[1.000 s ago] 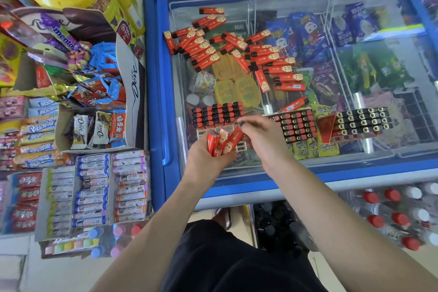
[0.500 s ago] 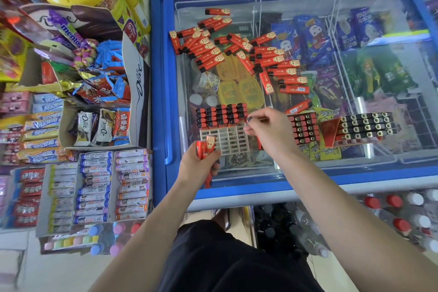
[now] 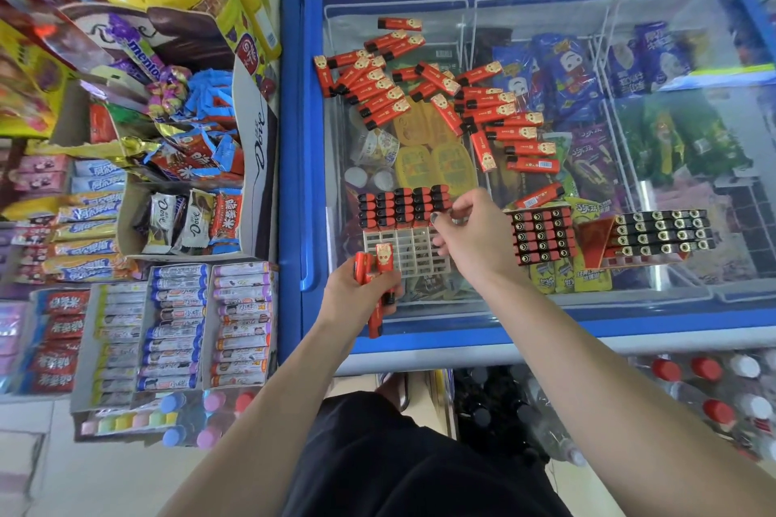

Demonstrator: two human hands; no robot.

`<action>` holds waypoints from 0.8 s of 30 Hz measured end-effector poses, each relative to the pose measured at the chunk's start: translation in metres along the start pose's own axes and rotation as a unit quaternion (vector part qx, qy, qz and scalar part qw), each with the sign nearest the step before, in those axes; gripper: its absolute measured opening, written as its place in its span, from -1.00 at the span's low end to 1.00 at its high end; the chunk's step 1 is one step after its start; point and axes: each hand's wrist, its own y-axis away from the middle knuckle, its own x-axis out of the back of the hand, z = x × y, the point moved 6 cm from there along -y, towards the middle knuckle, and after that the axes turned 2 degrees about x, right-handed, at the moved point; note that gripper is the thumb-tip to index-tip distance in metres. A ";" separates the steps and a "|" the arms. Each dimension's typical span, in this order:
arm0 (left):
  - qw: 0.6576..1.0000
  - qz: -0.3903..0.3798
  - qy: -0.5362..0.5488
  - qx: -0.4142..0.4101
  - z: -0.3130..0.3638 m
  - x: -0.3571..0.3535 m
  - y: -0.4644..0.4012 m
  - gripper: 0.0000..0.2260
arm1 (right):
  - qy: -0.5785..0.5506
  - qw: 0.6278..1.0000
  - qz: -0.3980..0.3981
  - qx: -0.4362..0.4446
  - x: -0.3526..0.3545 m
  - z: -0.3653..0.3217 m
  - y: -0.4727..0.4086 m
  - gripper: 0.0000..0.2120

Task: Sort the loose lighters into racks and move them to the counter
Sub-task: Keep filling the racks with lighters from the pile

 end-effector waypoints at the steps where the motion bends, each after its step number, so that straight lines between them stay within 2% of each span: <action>1: 1.000 -0.007 -0.001 -0.001 0.001 0.000 0.001 -0.83 | 0.001 1.000 0.004 0.000 0.001 0.000 -0.001 -0.87; 6: 1.000 -0.023 0.017 0.007 0.002 -0.001 0.003 -0.76 | 0.037 0.998 0.015 0.043 0.003 -0.003 -0.006 -0.89; 10: 0.996 -0.015 0.081 0.028 0.000 0.001 0.004 -0.80 | 0.082 0.984 0.089 0.134 0.008 -0.022 0.016 -0.87; 11: 0.995 -0.014 0.093 0.032 -0.001 0.001 0.004 -0.81 | 0.082 0.979 0.082 0.167 0.006 -0.029 0.025 -0.89; 13: 0.993 -0.015 0.113 0.038 -0.001 0.002 0.004 -0.80 | 0.087 0.974 0.001 0.208 -0.009 -0.034 0.041 -0.90; 15: 0.991 -0.016 0.129 0.041 -0.003 0.004 0.002 -0.79 | 0.089 0.975 -0.113 0.168 -0.030 -0.027 0.053 -0.90; 18: 0.991 -0.006 0.128 0.037 -0.005 0.009 0.000 -0.81 | 0.039 0.976 -0.214 0.021 -0.050 -0.006 0.063 -0.80; 20: 0.991 -0.004 0.127 0.033 -0.005 0.011 -0.001 -0.83 | -0.005 0.973 -0.227 -0.026 -0.058 -0.001 0.066 -0.79; 24: 0.989 -0.012 0.142 0.044 -0.009 0.014 -0.002 -0.83 | -0.062 0.978 -0.192 -0.046 -0.065 0.004 0.067 -0.88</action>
